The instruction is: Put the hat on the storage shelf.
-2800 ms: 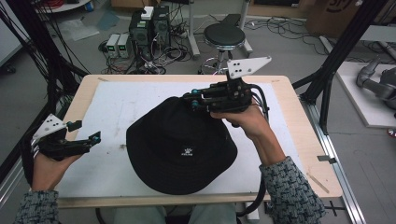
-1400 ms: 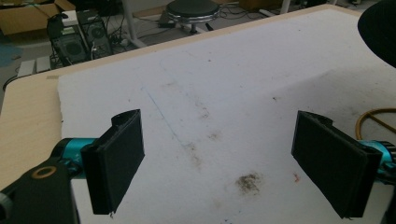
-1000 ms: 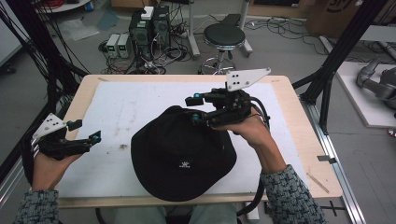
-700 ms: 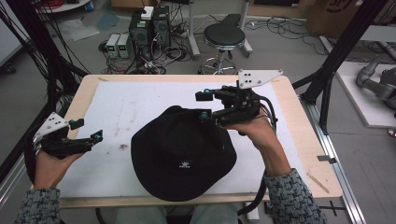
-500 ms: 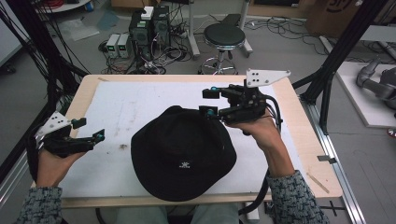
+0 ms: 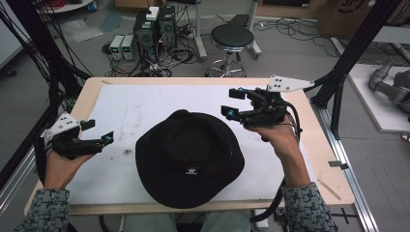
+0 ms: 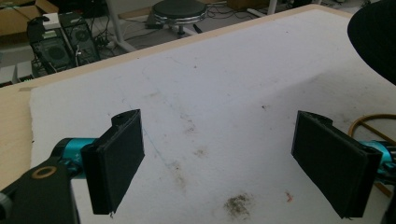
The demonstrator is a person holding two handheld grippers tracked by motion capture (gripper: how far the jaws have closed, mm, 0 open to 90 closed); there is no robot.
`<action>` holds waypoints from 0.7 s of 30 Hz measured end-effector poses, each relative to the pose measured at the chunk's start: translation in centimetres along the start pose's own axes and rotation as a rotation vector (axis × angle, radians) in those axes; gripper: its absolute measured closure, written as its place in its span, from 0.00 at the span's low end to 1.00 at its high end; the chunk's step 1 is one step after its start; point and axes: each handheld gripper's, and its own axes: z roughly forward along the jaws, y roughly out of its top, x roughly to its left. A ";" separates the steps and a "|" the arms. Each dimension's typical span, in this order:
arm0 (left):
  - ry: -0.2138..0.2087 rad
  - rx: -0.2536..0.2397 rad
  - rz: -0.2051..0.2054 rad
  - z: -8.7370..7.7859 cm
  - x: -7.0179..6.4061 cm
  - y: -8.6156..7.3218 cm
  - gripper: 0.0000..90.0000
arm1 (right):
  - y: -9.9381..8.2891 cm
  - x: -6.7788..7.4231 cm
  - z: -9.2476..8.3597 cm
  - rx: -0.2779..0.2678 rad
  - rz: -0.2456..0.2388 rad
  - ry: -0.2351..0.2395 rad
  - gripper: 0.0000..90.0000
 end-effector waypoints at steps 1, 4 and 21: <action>-0.003 0.004 0.006 0.1 0.0 0.0 0.19 | -0.1 -0.1 -0.1 0.002 -0.002 -0.009 0.31; -0.008 0.001 0.005 0.3 -0.1 0.2 0.19 | -0.6 -0.4 -0.5 0.010 -0.003 -0.069 0.29; -0.016 0.007 0.010 1.1 -0.2 0.4 0.19 | -4.3 -2.4 -2.1 0.107 -0.018 -0.397 0.15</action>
